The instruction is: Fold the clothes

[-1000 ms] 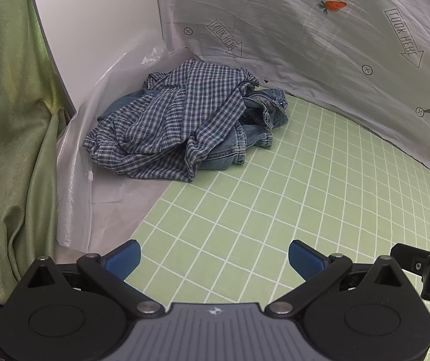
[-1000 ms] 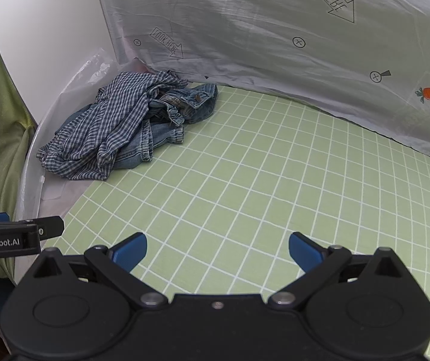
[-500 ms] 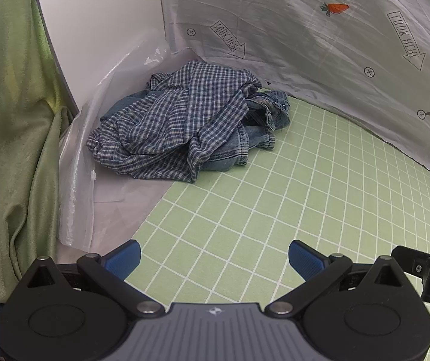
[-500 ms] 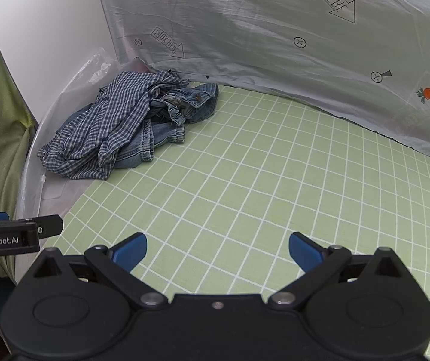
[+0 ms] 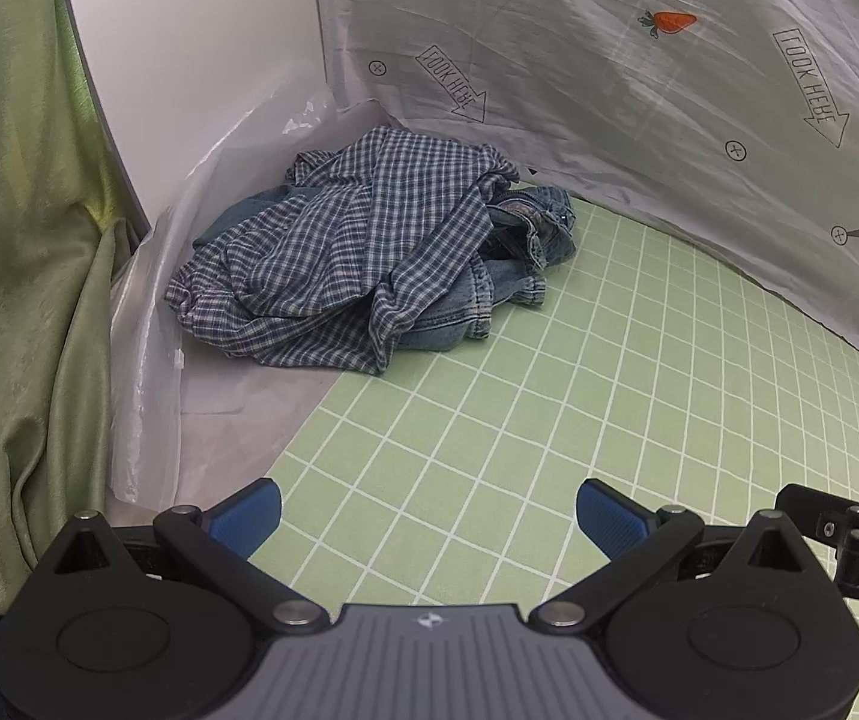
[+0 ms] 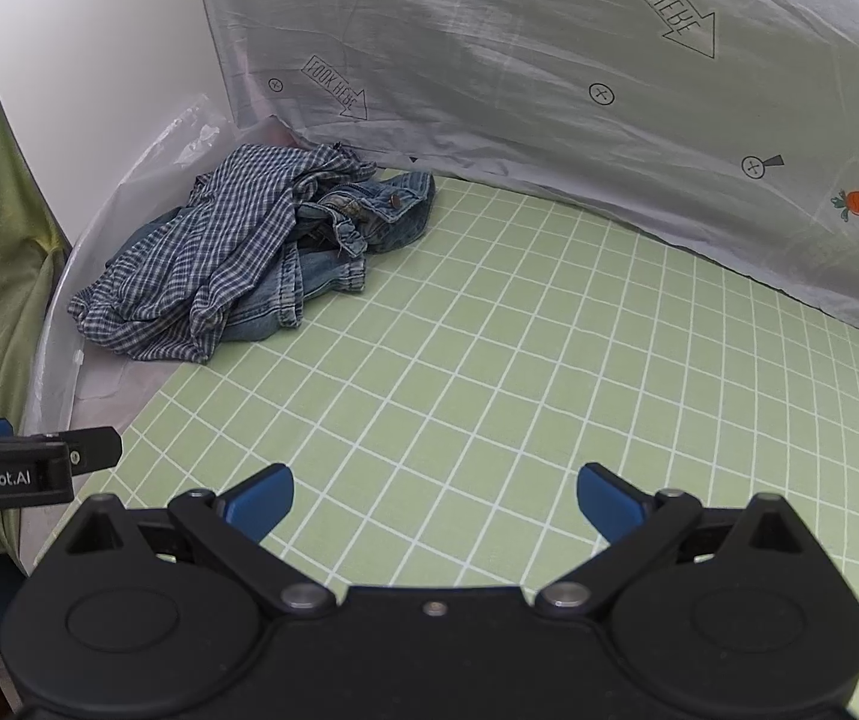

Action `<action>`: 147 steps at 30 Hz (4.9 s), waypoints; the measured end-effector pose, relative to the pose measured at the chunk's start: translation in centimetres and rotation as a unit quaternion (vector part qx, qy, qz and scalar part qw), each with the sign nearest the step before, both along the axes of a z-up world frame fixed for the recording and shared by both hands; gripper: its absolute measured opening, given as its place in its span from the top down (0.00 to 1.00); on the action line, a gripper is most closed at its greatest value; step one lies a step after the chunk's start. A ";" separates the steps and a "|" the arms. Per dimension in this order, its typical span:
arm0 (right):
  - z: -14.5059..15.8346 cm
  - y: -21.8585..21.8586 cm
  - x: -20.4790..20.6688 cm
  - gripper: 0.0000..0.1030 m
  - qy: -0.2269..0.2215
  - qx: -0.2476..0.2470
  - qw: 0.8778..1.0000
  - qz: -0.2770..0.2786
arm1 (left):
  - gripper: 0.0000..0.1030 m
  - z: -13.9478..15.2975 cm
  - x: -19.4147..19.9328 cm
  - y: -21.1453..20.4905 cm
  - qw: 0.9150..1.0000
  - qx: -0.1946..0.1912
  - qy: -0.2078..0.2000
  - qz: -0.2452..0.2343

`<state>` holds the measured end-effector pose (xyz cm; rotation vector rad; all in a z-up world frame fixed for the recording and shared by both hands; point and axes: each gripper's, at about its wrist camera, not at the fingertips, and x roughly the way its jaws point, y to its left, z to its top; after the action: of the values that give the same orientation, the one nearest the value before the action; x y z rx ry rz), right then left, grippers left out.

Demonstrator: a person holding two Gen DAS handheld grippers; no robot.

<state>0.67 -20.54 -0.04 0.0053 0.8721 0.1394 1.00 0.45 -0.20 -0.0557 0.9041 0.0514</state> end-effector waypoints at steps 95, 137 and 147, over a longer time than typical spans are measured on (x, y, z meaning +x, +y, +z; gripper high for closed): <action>-5.0 11.6 33.4 0.99 -0.024 0.145 0.988 0.051 | 0.96 -5.7 21.7 14.3 0.990 -0.102 -0.002 0.097; -4.0 -32.0 -14.3 0.98 -0.044 0.132 0.922 -0.362 | 0.91 -3.0 -1.4 -21.9 0.964 -0.154 0.063 -0.208; -6.0 -32.5 -15.2 0.55 0.009 0.147 0.909 -0.389 | 0.67 -2.6 -0.1 -12.1 0.990 -0.123 0.043 -0.059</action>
<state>-14.54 -52.99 -6.06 0.6339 0.8050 -0.4823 0.94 -11.61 -2.83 -0.2310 0.9953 -0.1703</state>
